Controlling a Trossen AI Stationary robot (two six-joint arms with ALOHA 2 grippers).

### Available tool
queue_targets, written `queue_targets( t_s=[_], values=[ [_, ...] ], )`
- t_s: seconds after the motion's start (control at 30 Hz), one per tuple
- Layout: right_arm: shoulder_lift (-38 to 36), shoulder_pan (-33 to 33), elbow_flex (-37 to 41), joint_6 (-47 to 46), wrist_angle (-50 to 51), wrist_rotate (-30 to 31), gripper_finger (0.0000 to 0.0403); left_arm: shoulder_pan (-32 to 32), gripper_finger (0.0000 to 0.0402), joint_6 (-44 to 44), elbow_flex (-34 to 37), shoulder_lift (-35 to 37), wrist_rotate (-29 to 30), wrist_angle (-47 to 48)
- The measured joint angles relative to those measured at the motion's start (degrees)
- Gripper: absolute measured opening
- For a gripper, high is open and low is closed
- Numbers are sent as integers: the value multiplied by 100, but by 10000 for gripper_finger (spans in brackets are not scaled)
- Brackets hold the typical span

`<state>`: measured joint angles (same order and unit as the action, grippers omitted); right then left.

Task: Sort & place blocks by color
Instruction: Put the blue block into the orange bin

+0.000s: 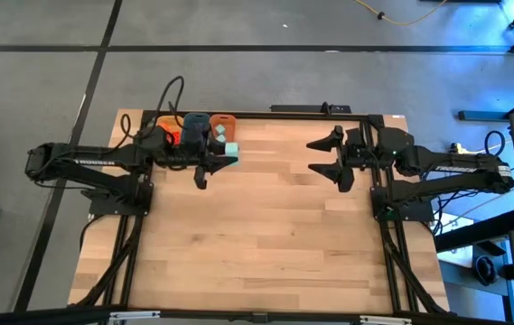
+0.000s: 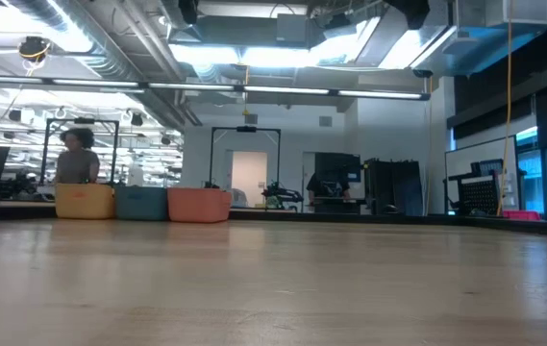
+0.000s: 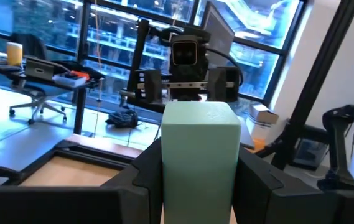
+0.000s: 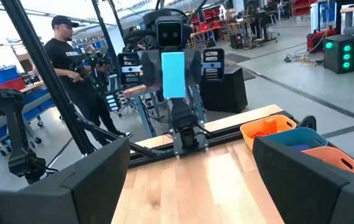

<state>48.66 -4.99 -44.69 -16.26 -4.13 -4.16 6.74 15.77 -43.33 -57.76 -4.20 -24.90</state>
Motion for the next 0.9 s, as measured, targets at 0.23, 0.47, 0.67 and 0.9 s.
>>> queue_targets(
  t_s=[0.23,0.47,0.67,0.9],
  values=[
    [4,0,-1,2,3,0,343,0,122,-136,0,0,139,8],
    [4,0,-2,48,5,0,343,-2,122,-136,0,0,304,110],
    [4,0,-1,196,6,0,343,64,122,140,-36,-8,978,520],
    [4,-2,-2,196,12,2,343,1620,122,407,-1740,-824,1092,3660]
  ],
)
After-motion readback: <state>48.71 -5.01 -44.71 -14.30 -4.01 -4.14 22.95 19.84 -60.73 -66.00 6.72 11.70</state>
